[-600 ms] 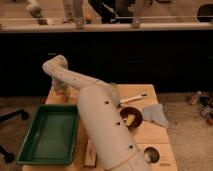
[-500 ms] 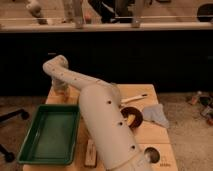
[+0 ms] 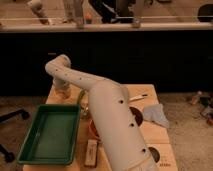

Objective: Place apple in tray

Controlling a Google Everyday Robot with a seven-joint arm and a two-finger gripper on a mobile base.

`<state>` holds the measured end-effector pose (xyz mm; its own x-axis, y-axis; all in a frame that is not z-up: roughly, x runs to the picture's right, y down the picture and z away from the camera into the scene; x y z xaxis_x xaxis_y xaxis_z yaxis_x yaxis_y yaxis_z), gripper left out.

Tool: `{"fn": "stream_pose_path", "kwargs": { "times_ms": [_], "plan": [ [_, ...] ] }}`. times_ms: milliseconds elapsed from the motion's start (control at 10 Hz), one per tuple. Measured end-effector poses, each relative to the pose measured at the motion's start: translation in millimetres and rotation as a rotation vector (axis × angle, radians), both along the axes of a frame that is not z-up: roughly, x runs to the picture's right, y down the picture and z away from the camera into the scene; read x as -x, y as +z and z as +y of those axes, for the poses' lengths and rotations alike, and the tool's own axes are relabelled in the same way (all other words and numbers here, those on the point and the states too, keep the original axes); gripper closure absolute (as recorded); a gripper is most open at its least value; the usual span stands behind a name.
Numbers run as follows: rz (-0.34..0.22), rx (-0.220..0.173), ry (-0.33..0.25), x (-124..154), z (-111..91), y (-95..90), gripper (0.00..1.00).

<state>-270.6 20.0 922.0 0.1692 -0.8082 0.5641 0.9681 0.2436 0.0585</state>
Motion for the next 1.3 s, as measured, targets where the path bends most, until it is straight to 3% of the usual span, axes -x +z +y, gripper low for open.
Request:
{"fn": "stream_pose_path", "kwargs": {
  "times_ms": [700, 1300],
  "plan": [
    [-0.025, -0.128, 0.015, -2.1, 7.2, -50.6, 1.0],
    [-0.06, -0.157, 0.032, -10.2, 17.2, -78.4, 1.0]
  ]
}}
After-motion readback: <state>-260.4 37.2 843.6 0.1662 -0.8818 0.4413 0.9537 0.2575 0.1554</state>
